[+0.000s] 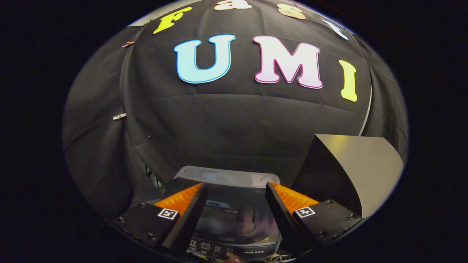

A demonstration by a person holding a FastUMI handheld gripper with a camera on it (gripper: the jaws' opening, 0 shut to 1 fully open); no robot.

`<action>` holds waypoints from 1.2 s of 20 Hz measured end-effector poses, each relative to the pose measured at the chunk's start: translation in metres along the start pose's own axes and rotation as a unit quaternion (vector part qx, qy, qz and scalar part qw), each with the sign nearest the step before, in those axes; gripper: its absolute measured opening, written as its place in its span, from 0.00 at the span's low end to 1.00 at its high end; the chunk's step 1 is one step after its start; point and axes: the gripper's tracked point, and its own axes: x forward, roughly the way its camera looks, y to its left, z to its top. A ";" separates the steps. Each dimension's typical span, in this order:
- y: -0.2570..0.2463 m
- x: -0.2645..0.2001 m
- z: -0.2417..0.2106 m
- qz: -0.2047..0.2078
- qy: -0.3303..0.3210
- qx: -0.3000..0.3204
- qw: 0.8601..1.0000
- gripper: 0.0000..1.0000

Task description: Put the clothes into the washing machine and then close the washing machine lid.

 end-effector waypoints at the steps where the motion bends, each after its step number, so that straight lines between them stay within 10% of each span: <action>1: 0.001 -0.011 0.006 0.005 -0.008 0.002 1.000 0.99; 24: -0.083 -0.265 0.105 0.063 -0.254 -0.014 0.965 0.98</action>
